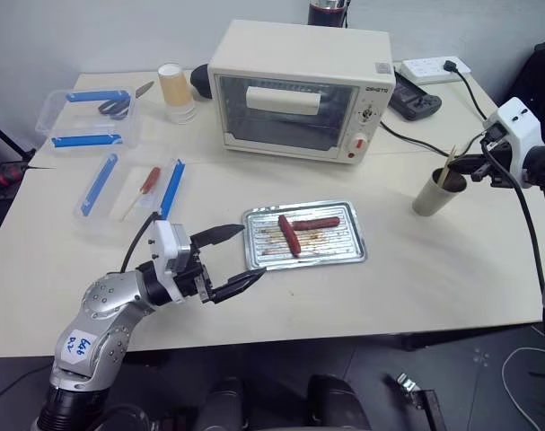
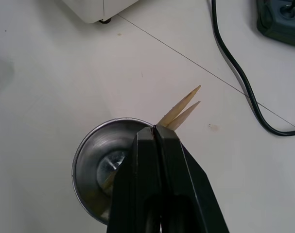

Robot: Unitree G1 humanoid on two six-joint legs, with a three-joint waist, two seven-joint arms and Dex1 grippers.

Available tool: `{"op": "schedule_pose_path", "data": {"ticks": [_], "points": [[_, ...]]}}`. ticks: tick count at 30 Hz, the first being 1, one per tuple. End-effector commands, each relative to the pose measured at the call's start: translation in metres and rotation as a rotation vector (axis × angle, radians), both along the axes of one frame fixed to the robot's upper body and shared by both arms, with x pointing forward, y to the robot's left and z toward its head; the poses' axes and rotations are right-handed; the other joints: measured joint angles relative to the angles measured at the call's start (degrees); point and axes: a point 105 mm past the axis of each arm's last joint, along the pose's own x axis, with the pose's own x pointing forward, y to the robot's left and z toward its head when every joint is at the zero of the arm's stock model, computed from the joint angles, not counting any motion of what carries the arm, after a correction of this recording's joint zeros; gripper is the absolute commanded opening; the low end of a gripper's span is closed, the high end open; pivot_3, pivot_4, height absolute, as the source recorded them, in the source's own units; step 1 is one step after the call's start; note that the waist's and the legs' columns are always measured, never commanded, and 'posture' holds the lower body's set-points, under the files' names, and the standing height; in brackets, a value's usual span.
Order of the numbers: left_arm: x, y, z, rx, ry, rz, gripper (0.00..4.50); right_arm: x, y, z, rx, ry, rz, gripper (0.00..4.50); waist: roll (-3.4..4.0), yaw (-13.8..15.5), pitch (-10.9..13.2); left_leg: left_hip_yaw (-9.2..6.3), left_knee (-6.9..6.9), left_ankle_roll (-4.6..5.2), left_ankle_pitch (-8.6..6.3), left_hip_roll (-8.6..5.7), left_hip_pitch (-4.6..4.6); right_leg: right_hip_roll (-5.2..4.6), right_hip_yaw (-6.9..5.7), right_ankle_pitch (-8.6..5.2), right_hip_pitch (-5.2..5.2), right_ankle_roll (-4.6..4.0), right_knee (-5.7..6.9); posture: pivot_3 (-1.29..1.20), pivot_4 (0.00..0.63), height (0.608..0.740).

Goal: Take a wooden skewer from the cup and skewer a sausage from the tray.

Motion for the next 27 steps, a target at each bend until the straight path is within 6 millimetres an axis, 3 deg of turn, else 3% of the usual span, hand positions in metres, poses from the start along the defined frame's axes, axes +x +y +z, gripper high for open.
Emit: {"op": "schedule_pose_path", "data": {"ticks": [1,3,5,9,13,27], "points": [[-0.005,-0.004,0.011,0.003,-0.055,-0.019,4.50,0.002,0.001,0.018,0.064,-0.065,-0.017,0.03,0.00,0.00,0.00,0.00,0.00,0.00,0.00,0.00,0.00,0.00,0.00,0.00,0.00,0.00,0.00,0.00,0.150,0.740],[-0.005,-0.004,0.011,0.003,-0.055,-0.018,4.50,0.004,-0.002,0.026,0.077,-0.107,-0.048,0.03,0.00,0.02,0.00,0.00,0.00,0.00,0.00,0.00,0.00,0.00,0.00,0.00,0.00,0.00,0.00,0.00,0.150,0.740],[-0.005,-0.004,0.011,0.003,-0.056,-0.016,4.50,0.003,-0.001,0.028,0.074,-0.119,-0.038,0.39,0.00,0.01,0.00,0.00,0.00,0.00,0.00,0.00,0.00,0.00,0.00,0.00,0.00,0.00,0.00,0.00,0.150,0.740],[-0.006,-0.003,0.010,-0.001,-0.053,-0.010,4.50,0.005,-0.002,0.037,0.095,-0.197,-0.052,1.62,0.00,0.00,0.00,0.01,0.00,0.00,0.00,0.00,0.00,0.00,0.00,0.00,0.00,0.00,0.00,0.00,0.150,0.740],[-0.005,-0.004,0.009,-0.007,-0.049,-0.012,4.50,0.006,0.003,0.031,0.092,-0.184,-0.021,2.90,0.00,0.04,0.00,0.00,0.00,0.00,0.00,0.00,0.00,0.00,0.00,0.00,0.00,0.00,0.00,0.00,0.150,0.740],[-0.003,-0.005,0.010,-0.008,-0.052,-0.014,4.50,0.014,0.021,0.019,0.069,-0.149,0.025,2.90,0.00,-0.04,0.00,0.01,0.00,0.00,0.00,0.00,0.00,0.00,0.00,0.00,-0.01,0.00,0.01,0.00,0.150,0.740]]}}
